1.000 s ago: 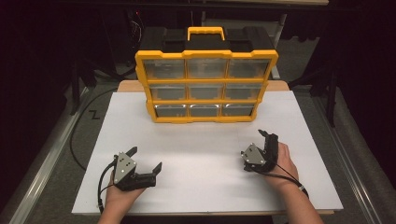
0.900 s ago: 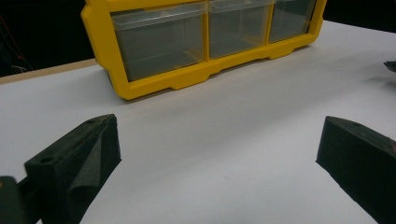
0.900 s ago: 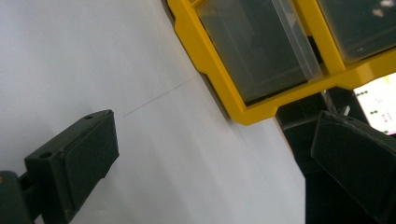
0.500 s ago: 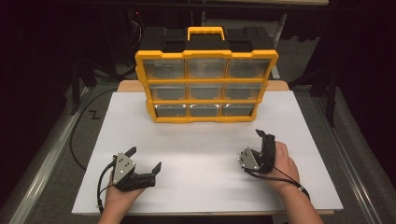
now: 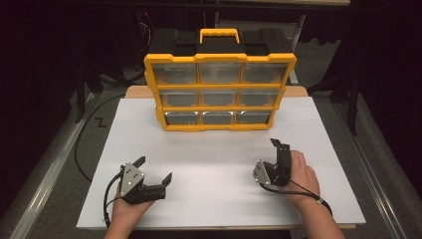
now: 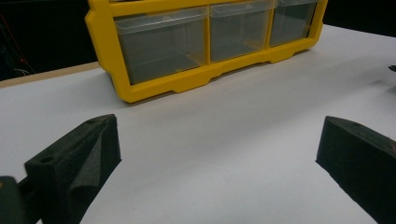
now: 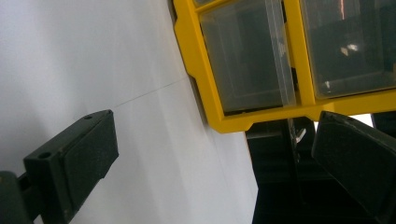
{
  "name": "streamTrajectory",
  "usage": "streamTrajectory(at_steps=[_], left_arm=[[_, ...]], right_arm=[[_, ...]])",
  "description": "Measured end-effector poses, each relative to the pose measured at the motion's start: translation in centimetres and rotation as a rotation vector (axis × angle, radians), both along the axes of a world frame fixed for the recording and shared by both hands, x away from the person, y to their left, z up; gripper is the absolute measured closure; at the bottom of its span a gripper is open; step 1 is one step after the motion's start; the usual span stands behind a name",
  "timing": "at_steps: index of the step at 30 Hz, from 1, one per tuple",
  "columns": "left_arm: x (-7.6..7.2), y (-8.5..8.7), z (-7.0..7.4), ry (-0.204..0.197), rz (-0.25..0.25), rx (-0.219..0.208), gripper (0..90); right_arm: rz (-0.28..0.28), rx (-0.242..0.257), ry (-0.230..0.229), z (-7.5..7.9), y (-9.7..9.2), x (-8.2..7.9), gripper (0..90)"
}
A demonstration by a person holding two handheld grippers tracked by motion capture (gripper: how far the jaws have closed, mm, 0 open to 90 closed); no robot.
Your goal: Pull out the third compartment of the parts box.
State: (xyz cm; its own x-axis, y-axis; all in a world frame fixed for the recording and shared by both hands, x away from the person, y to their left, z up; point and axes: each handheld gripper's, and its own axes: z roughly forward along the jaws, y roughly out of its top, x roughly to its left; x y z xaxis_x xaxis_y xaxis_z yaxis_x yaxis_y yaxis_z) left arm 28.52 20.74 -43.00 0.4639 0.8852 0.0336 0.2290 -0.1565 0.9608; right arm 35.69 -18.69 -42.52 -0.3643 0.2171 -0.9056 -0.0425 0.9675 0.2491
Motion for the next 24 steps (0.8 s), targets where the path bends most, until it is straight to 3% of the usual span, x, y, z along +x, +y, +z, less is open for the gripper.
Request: streamTrajectory(at_steps=[14,24], left_arm=[[-0.01,-0.22,-0.10,-0.004,0.001,0.022,0.4],[0.05,-0.06,-0.01,-0.001,0.004,0.018,0.4]], right_arm=[[0.027,-0.106,-0.033,-0.25,0.55,-0.33,1.3],[0.035,-0.133,-0.051,-0.48,0.87,-0.44,3.4]])
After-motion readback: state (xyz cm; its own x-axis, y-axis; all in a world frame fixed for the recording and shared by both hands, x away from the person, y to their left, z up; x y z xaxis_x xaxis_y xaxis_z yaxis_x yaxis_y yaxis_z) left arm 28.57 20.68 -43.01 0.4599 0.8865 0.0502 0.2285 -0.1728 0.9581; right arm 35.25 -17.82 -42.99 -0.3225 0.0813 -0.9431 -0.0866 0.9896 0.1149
